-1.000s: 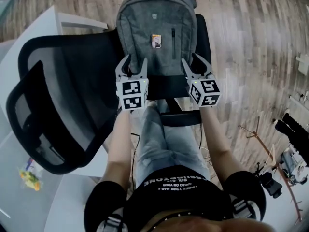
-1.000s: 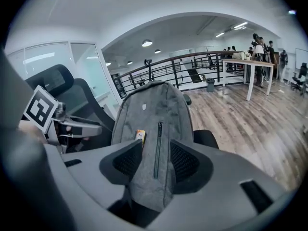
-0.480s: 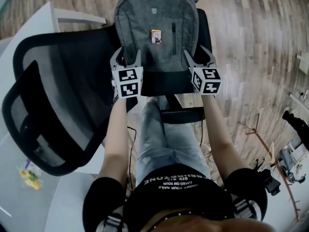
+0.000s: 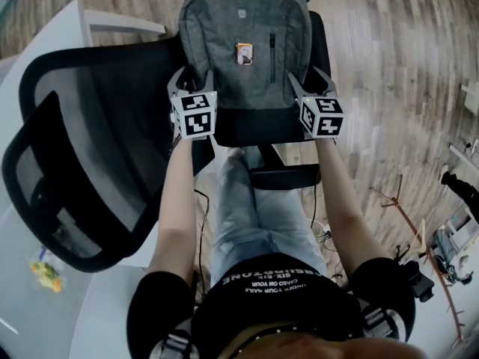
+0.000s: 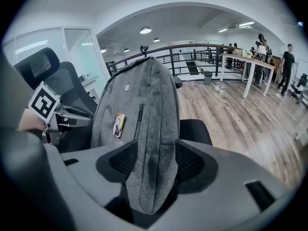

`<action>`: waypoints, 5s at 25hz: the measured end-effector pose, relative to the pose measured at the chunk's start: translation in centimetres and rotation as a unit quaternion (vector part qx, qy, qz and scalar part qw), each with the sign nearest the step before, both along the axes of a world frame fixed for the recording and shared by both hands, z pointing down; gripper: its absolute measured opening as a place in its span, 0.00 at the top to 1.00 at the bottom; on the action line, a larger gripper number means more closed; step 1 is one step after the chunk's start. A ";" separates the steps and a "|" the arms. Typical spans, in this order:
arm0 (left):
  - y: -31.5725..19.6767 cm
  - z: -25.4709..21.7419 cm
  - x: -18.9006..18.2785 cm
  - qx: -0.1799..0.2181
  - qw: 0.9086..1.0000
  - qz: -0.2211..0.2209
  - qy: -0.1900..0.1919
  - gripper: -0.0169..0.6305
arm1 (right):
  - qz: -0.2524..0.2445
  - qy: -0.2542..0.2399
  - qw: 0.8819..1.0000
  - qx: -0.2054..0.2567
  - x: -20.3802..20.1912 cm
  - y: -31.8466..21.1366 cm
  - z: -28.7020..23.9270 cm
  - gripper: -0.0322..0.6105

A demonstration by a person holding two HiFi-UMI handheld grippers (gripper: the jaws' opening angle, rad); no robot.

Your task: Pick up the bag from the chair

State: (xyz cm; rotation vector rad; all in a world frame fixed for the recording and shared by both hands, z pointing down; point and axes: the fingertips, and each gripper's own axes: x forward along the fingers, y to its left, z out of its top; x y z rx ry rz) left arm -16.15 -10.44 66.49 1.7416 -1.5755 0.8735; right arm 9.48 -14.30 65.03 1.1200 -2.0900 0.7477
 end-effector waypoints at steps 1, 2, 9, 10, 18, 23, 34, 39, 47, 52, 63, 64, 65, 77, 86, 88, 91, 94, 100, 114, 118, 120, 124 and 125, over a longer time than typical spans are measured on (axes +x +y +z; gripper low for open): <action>0.0 0.3 -0.1 -0.004 1.000 -0.001 0.000 0.64 | 0.000 0.002 1.000 -0.001 0.1 -0.1 0.2 0.58; 0.1 0.6 -0.2 -0.008 1.000 -0.003 0.002 0.64 | 0.000 0.005 1.000 -0.002 0.2 -0.1 0.4 0.58; 0.1 2.4 -0.2 -0.023 1.000 -0.015 0.010 0.64 | 0.003 0.015 1.000 -0.013 0.5 -0.1 1.5 0.58; 0.1 2.6 -0.3 -0.024 1.000 -0.018 0.010 0.64 | 0.002 0.016 1.000 -0.014 0.5 0.0 1.7 0.58; 0.4 5.2 -0.7 -0.058 0.998 -0.026 0.020 0.64 | 0.010 0.031 0.999 -0.033 1.4 -0.1 3.7 0.58; 0.3 5.7 -1.0 -0.054 0.997 -0.035 0.040 0.64 | 0.031 0.024 0.999 -0.037 1.6 -0.4 4.6 0.58; 0.8 6.7 -1.3 -0.035 0.995 -0.079 0.055 0.64 | 0.082 0.004 0.996 -0.029 1.7 -0.5 6.1 0.63; 1.0 6.7 -1.2 -0.043 0.995 -0.083 0.046 0.64 | 0.081 -0.001 0.996 -0.030 1.5 -0.3 6.0 0.67; 1.3 6.5 -0.7 -0.033 0.997 -0.062 0.028 0.71 | 0.073 -0.004 0.997 -0.019 1.3 -0.1 5.9 0.72; 1.2 6.4 -0.4 -0.037 0.997 -0.058 0.030 0.74 | 0.070 0.002 0.997 -0.012 1.3 0.0 5.7 0.74; 1.7 5.8 0.1 -0.061 0.997 -0.032 0.043 0.78 | 0.064 -0.014 0.998 -0.023 1.3 0.7 5.2 0.79; 1.8 5.7 0.2 -0.066 0.996 -0.030 0.045 0.79 | 0.064 -0.017 0.997 -0.025 1.3 0.7 5.1 0.80; 1.9 5.6 0.2 -0.070 0.996 -0.028 0.047 0.79 | 0.065 -0.020 0.997 -0.028 1.3 0.8 5.0 0.80; 2.7 4.4 0.5 -0.105 0.992 -0.018 0.063 0.82 | 0.069 -0.024 0.996 -0.046 1.2 1.7 3.3 0.81; 4.4 2.7 1.0 -0.106 0.992 -0.008 0.067 0.82 | 0.055 -0.018 0.997 -0.045 1.5 2.9 1.2 0.81; 4.8 2.0 1.1 -0.103 0.992 -0.007 0.071 0.83 | 0.052 -0.020 0.997 -0.045 1.5 3.2 0.7 0.81; 5.5 0.9 1.2 -0.101 0.992 -0.006 0.075 0.83 | 0.050 -0.022 0.997 -0.047 1.7 3.7 -0.2 0.81; 6.1 0.0 1.4 -0.101 0.992 -0.006 0.080 0.83 | 0.051 -0.027 0.997 -0.050 1.8 4.2 -0.9 0.81; 7.5 -1.8 1.4 -0.097 0.992 -0.009 0.082 0.83 | 0.057 -0.035 0.996 -0.056 1.8 6.0 -2.3 0.81; 8.9 -6.2 2.0 -0.065 0.993 -0.007 0.101 0.84 | 0.054 -0.049 0.997 -0.034 2.2 7.9 -7.6 0.82; 9.0 -7.2 2.3 -0.058 0.993 -0.006 0.102 0.84 | 0.055 -0.047 0.997 -0.024 2.3 8.0 -8.7 0.82; 8.9 -7.7 2.3 -0.053 0.993 -0.006 0.102 0.84 | 0.053 -0.047 0.997 -0.021 2.3 8.1 -9.3 0.82; 8.9 -9.0 2.5 -0.047 0.993 -0.010 0.112 0.84 | 0.052 -0.046 0.997 -0.013 2.5 8.3 -10.6 0.82; 9.0 -9.2 2.6 -0.046 0.992 -0.009 0.113 0.84 | 0.052 -0.047 0.998 -0.011 2.5 8.4 -11.0 0.82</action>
